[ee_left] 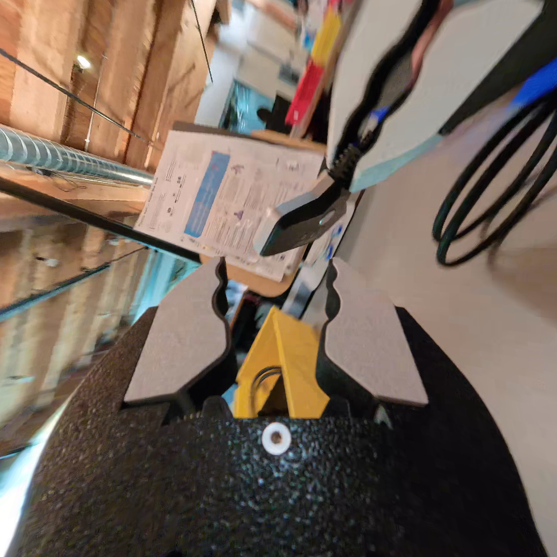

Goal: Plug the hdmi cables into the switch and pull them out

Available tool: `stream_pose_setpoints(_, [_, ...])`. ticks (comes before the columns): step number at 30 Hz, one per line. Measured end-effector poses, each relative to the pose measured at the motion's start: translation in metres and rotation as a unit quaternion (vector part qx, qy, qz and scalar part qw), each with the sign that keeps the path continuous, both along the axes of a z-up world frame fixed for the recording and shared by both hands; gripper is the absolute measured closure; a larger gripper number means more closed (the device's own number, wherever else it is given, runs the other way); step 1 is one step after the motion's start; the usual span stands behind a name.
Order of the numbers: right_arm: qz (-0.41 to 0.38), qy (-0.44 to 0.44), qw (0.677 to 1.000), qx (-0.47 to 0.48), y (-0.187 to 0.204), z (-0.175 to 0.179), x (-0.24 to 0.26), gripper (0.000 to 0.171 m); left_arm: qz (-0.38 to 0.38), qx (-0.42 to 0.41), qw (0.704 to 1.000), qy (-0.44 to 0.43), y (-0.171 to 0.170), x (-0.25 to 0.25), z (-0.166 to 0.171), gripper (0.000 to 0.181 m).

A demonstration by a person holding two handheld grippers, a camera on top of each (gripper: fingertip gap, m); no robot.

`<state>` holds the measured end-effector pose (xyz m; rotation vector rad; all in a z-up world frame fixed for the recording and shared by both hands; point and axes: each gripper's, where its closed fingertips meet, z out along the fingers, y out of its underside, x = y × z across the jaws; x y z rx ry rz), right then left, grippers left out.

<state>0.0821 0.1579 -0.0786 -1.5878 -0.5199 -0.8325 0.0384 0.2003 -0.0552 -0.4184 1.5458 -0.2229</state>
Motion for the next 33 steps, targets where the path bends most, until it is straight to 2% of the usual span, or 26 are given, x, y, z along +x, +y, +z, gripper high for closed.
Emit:
stream_pose_setpoints(2, [0.041, 0.062, 0.997, 0.030, -0.007, 0.011, -0.002, 0.155, -0.083, -0.119, 0.989, -0.009, -0.006, -0.010, 0.009, 0.123])
stream_pose_setpoints(3, [0.070, 0.106, 0.991, 0.047, -0.010, 0.016, -0.005, 0.155, -0.129, -0.186, 0.974, 0.002, -0.010, -0.014, 0.010, 0.121])
stream_pose_setpoints(6, [0.197, 0.220, 0.954, 0.048, -0.018, 0.025, -0.027, 0.155, -0.252, -0.359, 0.896, 0.067, -0.019, -0.020, 0.012, 0.120])
stream_pose_setpoints(8, [0.259, 0.282, 0.923, 0.047, -0.023, 0.029, -0.040, 0.155, -0.311, -0.422, 0.847, 0.094, -0.020, -0.022, 0.017, 0.124])
stream_pose_setpoints(11, [0.326, 0.340, 0.881, 0.054, -0.027, 0.037, -0.053, 0.155, -0.381, -0.468, 0.780, 0.165, -0.028, -0.027, 0.014, 0.130])
stream_pose_setpoints(13, [0.346, 0.364, 0.864, 0.039, -0.027, 0.036, -0.059, 0.155, -0.404, -0.486, 0.751, 0.192, -0.033, -0.029, 0.012, 0.135])
stream_pose_setpoints(17, [0.359, 0.379, 0.852, 0.026, -0.022, 0.031, -0.065, 0.155, -0.413, -0.495, 0.727, 0.235, -0.042, -0.027, 0.000, 0.153])
stream_pose_setpoints(18, [0.354, 0.388, 0.851, 0.030, -0.020, 0.030, -0.063, 0.155, -0.412, -0.494, 0.727, 0.241, -0.043, -0.025, -0.004, 0.150])
stream_pose_setpoints(19, [0.351, 0.401, 0.846, 0.025, -0.018, 0.028, -0.061, 0.155, -0.410, -0.492, 0.730, 0.236, -0.043, -0.023, -0.005, 0.156])
stream_pose_setpoints(21, [0.359, 0.419, 0.834, 0.023, -0.018, 0.025, -0.059, 0.155, -0.415, -0.495, 0.729, 0.229, -0.043, -0.020, -0.007, 0.158])
stream_pose_setpoints(24, [0.366, 0.400, 0.839, 0.049, -0.020, 0.024, -0.052, 0.154, -0.407, -0.545, 0.692, 0.241, -0.046, -0.015, -0.013, 0.160])
stream_pose_setpoints(25, [0.359, 0.373, 0.853, 0.064, -0.021, 0.023, -0.048, 0.152, -0.396, -0.574, 0.671, 0.250, -0.047, -0.012, -0.016, 0.160])
stream_pose_setpoints(27, [0.328, 0.313, 0.886, 0.095, -0.024, 0.025, -0.039, 0.134, -0.360, -0.655, 0.608, 0.266, -0.045, -0.006, -0.020, 0.160])
stream_pose_setpoints(29, [0.292, 0.269, 0.915, 0.074, -0.026, 0.019, -0.031, 0.124, -0.303, -0.757, 0.508, 0.278, -0.037, 0.003, -0.024, 0.161])
stream_pose_setpoints(31, [0.263, 0.225, 0.937, 0.044, -0.027, 0.011, -0.027, 0.113, -0.270, -0.822, 0.410, 0.287, -0.030, 0.008, -0.030, 0.160])
stream_pose_setpoints(33, [0.253, 0.192, 0.948, 0.002, -0.028, 0.000, -0.029, 0.102, -0.248, -0.849, 0.349, 0.309, -0.028, 0.008, -0.040, 0.161])
